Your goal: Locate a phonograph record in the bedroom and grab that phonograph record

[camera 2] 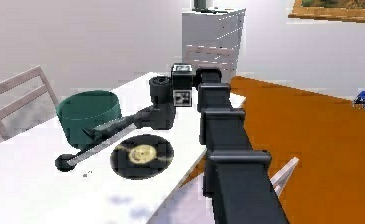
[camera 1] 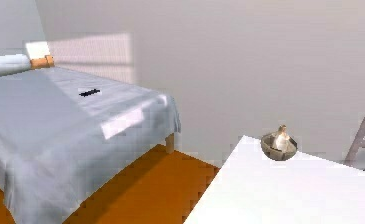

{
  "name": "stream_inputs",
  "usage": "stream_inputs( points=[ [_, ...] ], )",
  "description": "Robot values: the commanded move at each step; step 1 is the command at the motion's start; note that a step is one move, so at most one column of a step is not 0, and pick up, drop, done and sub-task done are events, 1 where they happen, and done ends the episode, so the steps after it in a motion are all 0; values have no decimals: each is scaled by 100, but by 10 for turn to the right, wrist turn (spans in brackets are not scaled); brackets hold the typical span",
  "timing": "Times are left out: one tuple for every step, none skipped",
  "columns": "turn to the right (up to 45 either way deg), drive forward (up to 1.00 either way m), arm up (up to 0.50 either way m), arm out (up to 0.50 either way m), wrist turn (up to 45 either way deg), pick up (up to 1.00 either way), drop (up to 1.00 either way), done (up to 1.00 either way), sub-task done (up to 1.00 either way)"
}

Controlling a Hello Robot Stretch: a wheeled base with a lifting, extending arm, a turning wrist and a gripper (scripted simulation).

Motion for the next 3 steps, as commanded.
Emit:
stream_inputs(
  points=[
    [0, 0, 0, 0, 450, 0, 0, 0, 0],
    [0, 0, 0, 0, 30, 0, 0, 0, 0],
    [0, 0, -2, 0, 0, 0, 0, 0, 0]
  ],
)
